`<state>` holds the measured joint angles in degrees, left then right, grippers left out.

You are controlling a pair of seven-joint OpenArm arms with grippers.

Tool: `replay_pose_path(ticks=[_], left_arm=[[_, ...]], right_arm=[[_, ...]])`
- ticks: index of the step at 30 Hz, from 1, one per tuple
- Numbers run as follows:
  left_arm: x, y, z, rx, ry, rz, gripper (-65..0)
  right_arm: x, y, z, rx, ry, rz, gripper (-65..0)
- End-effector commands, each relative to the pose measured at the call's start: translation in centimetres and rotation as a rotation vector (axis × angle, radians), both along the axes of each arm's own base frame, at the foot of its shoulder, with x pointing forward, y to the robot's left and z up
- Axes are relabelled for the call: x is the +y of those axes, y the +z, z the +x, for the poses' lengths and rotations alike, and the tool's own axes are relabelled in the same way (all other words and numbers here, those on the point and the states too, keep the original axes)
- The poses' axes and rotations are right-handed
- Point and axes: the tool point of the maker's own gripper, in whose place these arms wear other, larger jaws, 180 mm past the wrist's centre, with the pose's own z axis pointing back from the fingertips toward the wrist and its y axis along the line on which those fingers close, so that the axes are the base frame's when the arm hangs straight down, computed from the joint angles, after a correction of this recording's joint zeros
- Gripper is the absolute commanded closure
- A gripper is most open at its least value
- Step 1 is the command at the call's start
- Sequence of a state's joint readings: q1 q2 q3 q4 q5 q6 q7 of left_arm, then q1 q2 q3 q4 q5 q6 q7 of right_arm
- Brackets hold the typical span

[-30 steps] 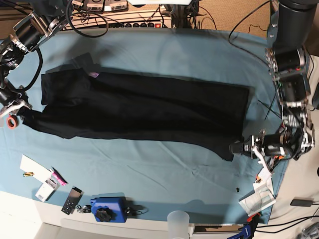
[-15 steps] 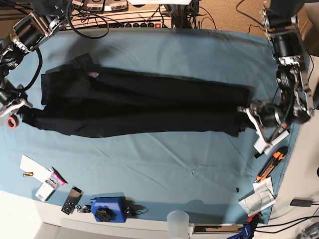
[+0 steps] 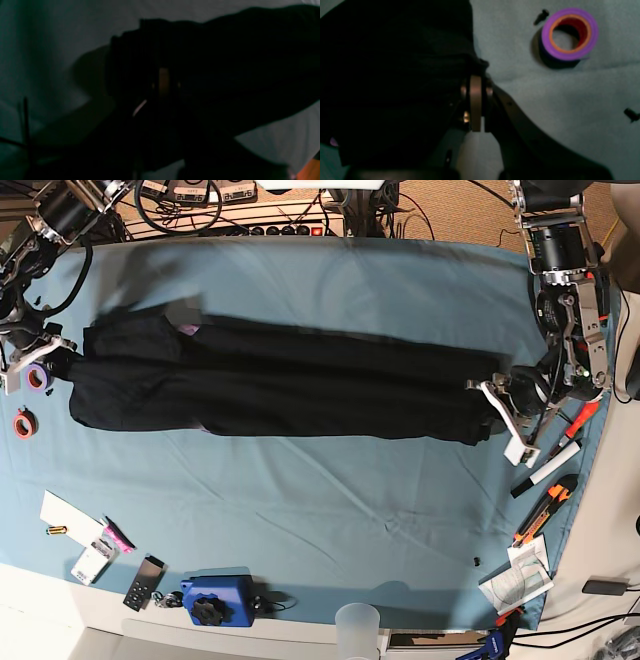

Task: Layout the t-shirt on the table in an organized manner, then fold the t-shirt properly
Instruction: 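Fold the hem up over the collar fold with both grippers, then release the shirt with both grippers and raise them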

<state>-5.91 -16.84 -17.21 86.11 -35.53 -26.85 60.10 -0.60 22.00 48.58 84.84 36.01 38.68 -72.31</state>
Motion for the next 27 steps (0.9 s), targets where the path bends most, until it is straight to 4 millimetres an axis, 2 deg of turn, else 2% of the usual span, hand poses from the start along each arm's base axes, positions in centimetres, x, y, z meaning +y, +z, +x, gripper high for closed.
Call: replay_pose_path(ticks=[1, 2, 4, 6, 8, 13, 18, 23, 27], left_arm=[[0.4, 1.5, 1.1, -0.053, 0.003, 0.004, -10.3], [0.5, 1.5, 1.1, -0.052, 0.006, 0.003, -19.1], [0.6, 1.4, 1.2, -0.044, 0.030, -0.002, -34.4], [1.0, 1.3, 1.3, -0.028, 0.070, -0.010, -42.1], [1.2, 1.3, 1.3, -0.021, 0.089, -0.012, -42.5], [2.1, -0.1, 0.8, 0.050, 0.167, 0.036, -42.5], [0.2, -1.7, -0.7, 0.144, 0.161, 0.003, -42.5], [-1.7, -2.1, -1.1, 0.169, 0.152, -0.038, -42.4], [-2.4, -2.6, -1.8, 0.211, 0.136, -0.043, -38.3]], right_arm=[[-0.9, 1.9, 0.8, -0.049, 0.004, -0.040, 0.0], [-0.9, 1.9, 0.8, -0.049, 0.004, -0.040, 0.0], [-0.9, 1.8, 0.7, -0.042, 0.010, -0.041, -9.9], [-0.7, 1.6, 0.5, -0.022, 0.025, -0.044, -17.4], [-0.7, 1.4, 0.3, -0.008, 0.026, -0.041, -20.2], [-0.8, 1.5, 0.4, -0.013, 0.014, -0.037, -20.2], [-0.8, 1.5, 0.4, -0.018, 0.014, -0.037, -20.2], [-0.7, 1.6, 0.5, -0.021, 0.015, -0.035, -20.2], [-0.7, 1.6, 0.5, -0.025, 0.015, -0.033, -20.2]])
